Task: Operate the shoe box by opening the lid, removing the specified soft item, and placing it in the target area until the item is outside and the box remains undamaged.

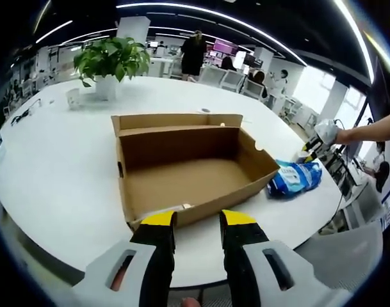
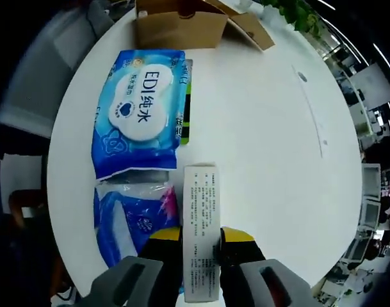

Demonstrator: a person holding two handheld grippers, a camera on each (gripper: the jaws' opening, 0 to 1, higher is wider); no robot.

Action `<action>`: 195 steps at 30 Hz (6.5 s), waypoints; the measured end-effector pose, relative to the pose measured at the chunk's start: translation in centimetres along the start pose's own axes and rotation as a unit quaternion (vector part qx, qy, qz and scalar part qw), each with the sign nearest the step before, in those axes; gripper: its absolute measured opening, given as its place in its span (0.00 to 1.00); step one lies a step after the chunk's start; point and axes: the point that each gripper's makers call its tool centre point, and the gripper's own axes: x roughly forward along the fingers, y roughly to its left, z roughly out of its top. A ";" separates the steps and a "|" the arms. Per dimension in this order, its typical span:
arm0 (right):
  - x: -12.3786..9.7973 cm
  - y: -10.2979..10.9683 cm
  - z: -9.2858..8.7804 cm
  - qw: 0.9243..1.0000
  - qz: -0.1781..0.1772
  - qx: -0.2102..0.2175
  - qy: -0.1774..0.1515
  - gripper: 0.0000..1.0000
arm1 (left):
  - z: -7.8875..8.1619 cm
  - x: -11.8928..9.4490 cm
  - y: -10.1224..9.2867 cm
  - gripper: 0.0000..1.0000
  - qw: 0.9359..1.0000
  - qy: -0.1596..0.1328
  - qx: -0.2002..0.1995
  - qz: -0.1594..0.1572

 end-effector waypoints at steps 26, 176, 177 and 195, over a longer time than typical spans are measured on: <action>0.6 -0.1 -1.6 0.999 0.002 0.014 0.030 0.19 | -0.1 0.1 0.3 0.26 1.000 0.001 0.007 0.004; -6.5 16.8 23.1 0.803 -0.121 0.495 -0.308 0.36 | -4.1 9.5 3.2 0.36 0.772 0.310 0.480 -0.279; -6.5 16.9 23.2 0.803 -0.120 0.495 -0.308 0.36 | -4.2 9.5 3.1 0.31 0.773 0.311 0.478 -0.279; -6.6 16.9 23.8 0.808 -0.115 0.485 -0.313 0.34 | -2.0 9.7 2.2 0.20 0.822 0.239 0.446 -0.260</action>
